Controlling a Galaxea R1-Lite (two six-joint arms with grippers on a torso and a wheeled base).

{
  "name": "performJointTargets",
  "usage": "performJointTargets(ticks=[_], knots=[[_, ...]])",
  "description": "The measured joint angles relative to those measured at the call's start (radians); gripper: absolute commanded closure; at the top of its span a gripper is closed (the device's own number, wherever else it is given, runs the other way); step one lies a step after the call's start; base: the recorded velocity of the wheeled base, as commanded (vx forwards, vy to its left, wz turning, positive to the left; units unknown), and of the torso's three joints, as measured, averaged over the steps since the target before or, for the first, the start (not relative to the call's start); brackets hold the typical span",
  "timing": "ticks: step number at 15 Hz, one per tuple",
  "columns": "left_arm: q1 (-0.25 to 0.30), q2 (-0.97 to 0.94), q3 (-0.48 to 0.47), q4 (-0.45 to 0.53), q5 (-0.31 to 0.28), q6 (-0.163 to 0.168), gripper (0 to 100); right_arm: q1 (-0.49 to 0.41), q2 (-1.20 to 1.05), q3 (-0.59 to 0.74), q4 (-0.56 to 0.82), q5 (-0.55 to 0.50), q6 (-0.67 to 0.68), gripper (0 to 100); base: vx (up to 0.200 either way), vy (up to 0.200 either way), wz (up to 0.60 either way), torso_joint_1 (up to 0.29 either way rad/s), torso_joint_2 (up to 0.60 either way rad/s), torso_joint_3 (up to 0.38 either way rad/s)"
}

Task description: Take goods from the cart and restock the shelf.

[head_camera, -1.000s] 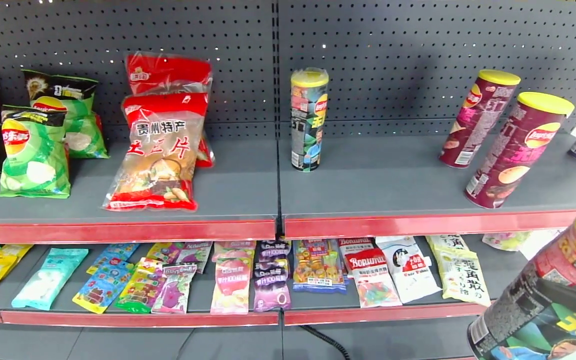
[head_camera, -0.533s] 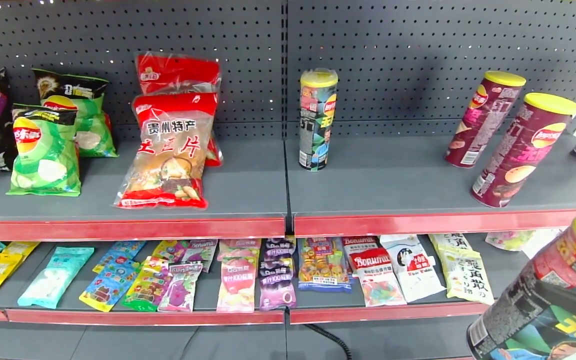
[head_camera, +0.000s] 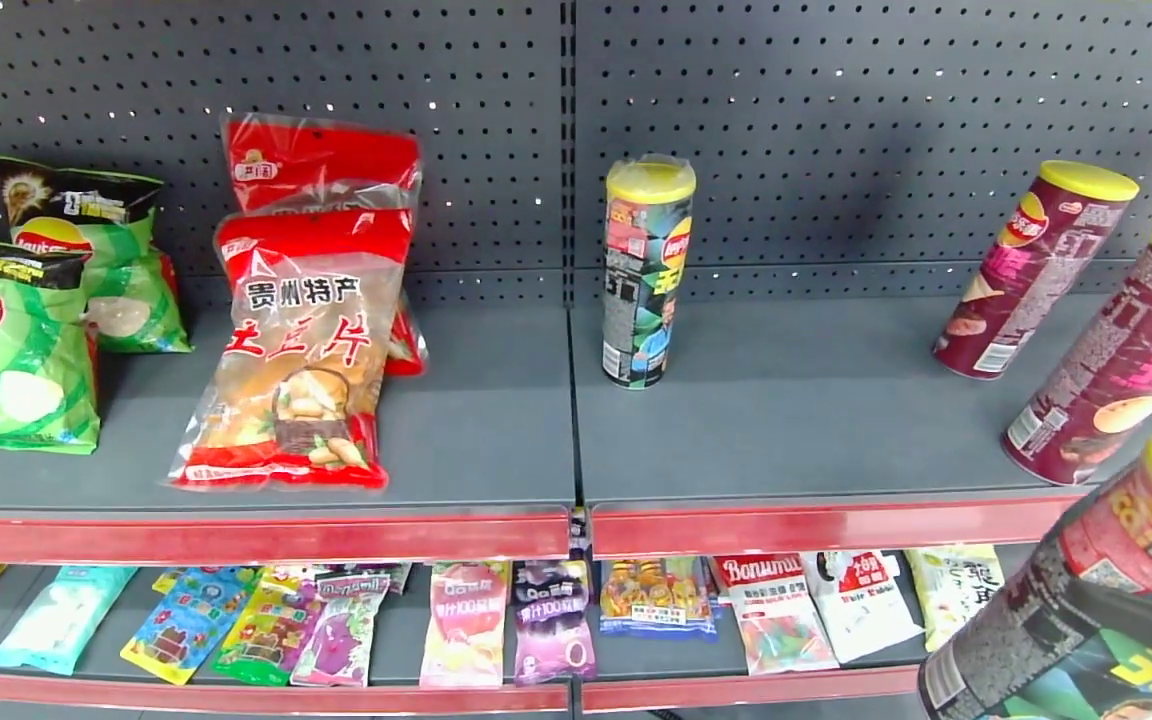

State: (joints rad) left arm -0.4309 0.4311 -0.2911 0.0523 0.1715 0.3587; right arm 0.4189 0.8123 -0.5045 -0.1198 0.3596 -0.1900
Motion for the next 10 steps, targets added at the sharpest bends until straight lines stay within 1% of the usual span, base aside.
performJointTargets(ticks=[3,4,10], knots=[[0.001,-0.001,0.0,0.0,0.0,0.0,0,0.048,0.018,-0.034,-0.001,0.0,0.0,100,0.0,0.0,0.0,0.0,0.0,0.0],[0.0,0.0,0.0,0.001,0.001,0.0,0,0.057,0.023,-0.038,0.001,0.0,0.0,100,0.2,0.0,0.0,0.002,0.0,-0.002],[0.0,-0.001,0.0,0.0,0.0,0.0,0,0.069,0.036,-0.042,0.002,-0.002,0.0,100,0.0,0.0,0.0,0.0,0.0,0.0]])
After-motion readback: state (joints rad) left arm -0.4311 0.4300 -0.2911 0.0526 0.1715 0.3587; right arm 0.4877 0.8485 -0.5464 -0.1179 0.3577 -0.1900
